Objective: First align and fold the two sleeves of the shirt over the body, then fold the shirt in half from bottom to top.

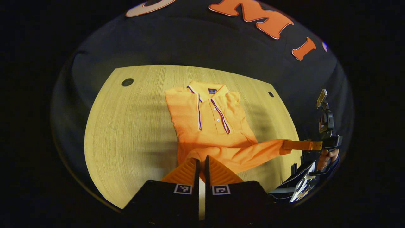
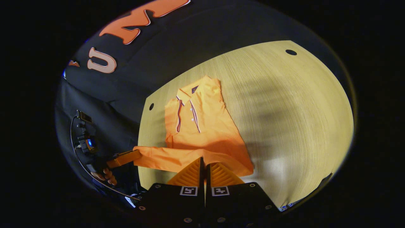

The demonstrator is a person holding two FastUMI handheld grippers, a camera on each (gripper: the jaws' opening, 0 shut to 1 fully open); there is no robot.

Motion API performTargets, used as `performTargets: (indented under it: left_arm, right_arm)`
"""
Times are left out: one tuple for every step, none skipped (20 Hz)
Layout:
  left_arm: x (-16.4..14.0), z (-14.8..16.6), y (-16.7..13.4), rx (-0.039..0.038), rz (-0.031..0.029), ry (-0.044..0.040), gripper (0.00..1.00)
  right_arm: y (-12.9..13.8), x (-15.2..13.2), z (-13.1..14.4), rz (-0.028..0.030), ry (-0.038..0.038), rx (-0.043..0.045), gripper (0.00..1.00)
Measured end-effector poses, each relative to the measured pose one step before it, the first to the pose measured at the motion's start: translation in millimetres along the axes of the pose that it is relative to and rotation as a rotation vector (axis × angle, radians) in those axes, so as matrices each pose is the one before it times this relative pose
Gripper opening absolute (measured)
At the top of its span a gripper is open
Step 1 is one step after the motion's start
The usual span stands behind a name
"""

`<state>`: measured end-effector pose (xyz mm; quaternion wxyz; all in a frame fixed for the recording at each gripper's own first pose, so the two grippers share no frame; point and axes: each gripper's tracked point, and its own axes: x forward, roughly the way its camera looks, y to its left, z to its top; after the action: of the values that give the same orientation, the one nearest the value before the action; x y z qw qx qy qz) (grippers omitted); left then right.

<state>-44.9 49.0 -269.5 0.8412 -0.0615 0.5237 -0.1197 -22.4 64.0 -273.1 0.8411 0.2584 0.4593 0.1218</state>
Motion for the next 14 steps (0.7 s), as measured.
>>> performTargets:
  left_arm:
    - [5.60, 14.83, 3.89, -0.00138, 0.00601, -0.00964, 0.08]
    - [4.97, 13.16, 4.80, -0.00217, -0.00035, -0.00612, 0.08]
    - [4.83, 10.63, 5.42, -0.00523, 0.00123, -0.00610, 0.08]
    - [5.91, 9.19, 4.93, -0.00180, -0.00101, -0.00213, 0.08]
    - [8.07, 9.81, 5.45, 0.00137, 0.00389, 0.00078, 0.08]
    - [7.20, 9.73, 6.23, 0.00464, 0.00086, -0.00461, 0.08]
    - [6.77, 9.42, 5.52, 0.00140, 0.00196, -0.00036, 0.08]
    - [6.55, 8.79, 4.98, 0.00208, 0.00031, -0.00102, 0.08]
    - [8.50, 8.13, 4.94, 0.00201, 0.00319, -0.00086, 0.08]
    - [9.82, 9.94, 4.29, 0.00249, 0.00007, -0.00228, 0.08]
    - [9.35, 9.95, 4.16, 0.01101, 0.00010, -0.00244, 0.08]
    - [10.56, 8.13, 6.00, 0.01013, 0.00788, 0.00057, 0.10]
    - [10.20, 9.60, 4.38, 0.00268, 0.00608, -0.00472, 0.08]
    - [11.66, 7.35, 4.55, -0.00044, 0.00631, -0.00088, 0.08]
  right_arm:
    - [1.56, 4.66, 10.41, -0.00724, -0.00396, -0.01683, 0.02]
    - [2.93, 6.05, 11.94, -0.00387, -0.00536, -0.01107, 0.02]
    - [3.74, 4.75, 13.18, 0.00142, -0.00498, -0.00352, 0.02]
    - [2.80, 3.74, 12.98, -0.00297, -0.00724, 0.00337, 0.02]
    - [1.75, 6.87, 11.00, -0.00121, -0.00095, 0.00037, 0.02]
    - [-0.52, 7.17, 11.06, -0.00895, -0.00451, 0.00235, 0.02]
    - [0.29, 6.29, 9.16, -0.00198, 0.00076, 0.00082, 0.02]
    - [0.37, 6.19, 9.86, -0.00495, -0.00239, 0.00665, 0.02]
    - [1.33, 6.65, 8.05, 0.00148, 0.00465, 0.00223, 0.02]
    - [-1.04, 9.52, 7.82, -0.00751, 0.00266, 0.00052, 0.02]
    - [-2.07, 9.06, 8.28, -0.00857, 0.00734, -0.00348, 0.02]
    - [-1.77, 8.17, 10.17, -0.01081, 0.00018, 0.00721, 0.02]
    - [-0.38, 5.83, 6.21, -0.00351, 0.00856, 0.01144, 0.02]
    - [-5.94, 7.94, 6.59, -0.03089, 0.00207, 0.01939, 0.02]
